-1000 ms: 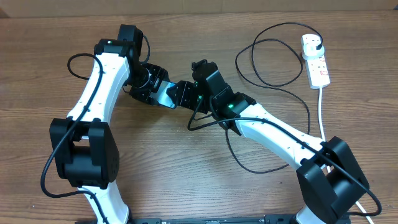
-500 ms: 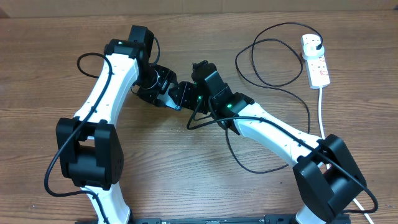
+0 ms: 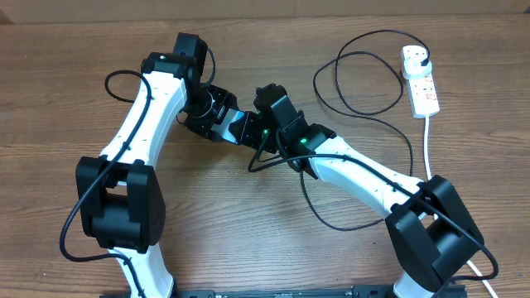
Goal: Plug charger to phone and switch on socket
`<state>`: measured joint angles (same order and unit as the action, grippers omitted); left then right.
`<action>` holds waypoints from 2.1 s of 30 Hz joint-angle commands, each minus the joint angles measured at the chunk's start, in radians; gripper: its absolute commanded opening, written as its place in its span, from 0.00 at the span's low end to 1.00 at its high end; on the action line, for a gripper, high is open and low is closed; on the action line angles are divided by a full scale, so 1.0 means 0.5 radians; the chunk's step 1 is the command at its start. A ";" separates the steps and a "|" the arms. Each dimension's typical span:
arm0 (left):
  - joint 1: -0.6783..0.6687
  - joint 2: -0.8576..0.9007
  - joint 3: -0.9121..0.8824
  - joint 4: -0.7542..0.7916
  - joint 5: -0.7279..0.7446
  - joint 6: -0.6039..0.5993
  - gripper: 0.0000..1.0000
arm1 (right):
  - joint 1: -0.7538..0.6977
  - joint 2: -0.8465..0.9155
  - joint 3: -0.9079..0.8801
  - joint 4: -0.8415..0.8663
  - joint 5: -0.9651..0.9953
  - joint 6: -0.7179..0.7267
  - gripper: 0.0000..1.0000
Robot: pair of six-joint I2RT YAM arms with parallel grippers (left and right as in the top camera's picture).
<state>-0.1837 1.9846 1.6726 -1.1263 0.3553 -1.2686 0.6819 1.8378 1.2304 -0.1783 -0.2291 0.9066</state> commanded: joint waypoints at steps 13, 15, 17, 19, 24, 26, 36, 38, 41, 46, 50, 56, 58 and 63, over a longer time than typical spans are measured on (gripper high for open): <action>-0.013 0.002 0.061 0.020 0.002 -0.028 0.04 | 0.011 0.014 0.040 0.053 -0.014 -0.025 0.08; -0.012 0.002 0.061 0.024 0.002 -0.024 0.06 | 0.010 0.014 0.040 0.056 -0.014 -0.025 0.06; -0.011 0.002 0.061 0.024 0.002 -0.021 0.09 | 0.010 0.014 0.040 0.057 -0.014 -0.026 0.05; -0.011 0.002 0.061 0.029 0.002 -0.021 0.11 | 0.010 0.014 0.040 0.056 -0.012 -0.031 0.05; 0.006 0.002 0.061 0.104 0.021 0.066 0.21 | -0.012 0.014 0.040 0.055 0.008 -0.034 0.04; 0.029 0.002 0.061 0.146 0.072 0.181 0.26 | -0.043 0.013 0.040 0.047 0.008 -0.040 0.04; 0.233 0.002 0.061 0.337 0.738 1.010 0.37 | -0.337 -0.034 0.044 0.031 -0.153 -0.032 0.04; 0.275 0.002 0.061 0.379 0.922 1.143 0.44 | -0.386 -0.060 0.044 0.058 -0.185 -0.025 0.04; 0.330 0.002 0.061 0.439 1.199 1.298 0.48 | -0.446 -0.123 0.044 0.115 -0.204 0.101 0.04; 0.368 0.002 0.061 0.499 1.439 1.334 0.50 | -0.468 -0.211 0.044 0.262 -0.194 0.425 0.04; 0.367 0.002 0.061 0.497 1.436 1.334 0.51 | -0.468 -0.230 0.044 0.380 -0.156 0.861 0.04; 0.366 0.002 0.061 0.541 1.414 1.307 0.47 | -0.465 -0.230 0.044 0.394 -0.111 1.270 0.04; 0.366 0.002 0.061 0.581 1.405 1.255 0.45 | -0.465 -0.230 0.044 0.395 -0.109 1.352 0.04; 0.366 0.002 0.061 0.678 1.318 1.062 0.45 | -0.465 -0.230 0.044 0.502 -0.113 1.489 0.04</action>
<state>-0.0002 1.9846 1.6909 -0.8021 1.0317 -0.6769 0.4465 1.7576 1.2301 0.0254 -0.2947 1.5673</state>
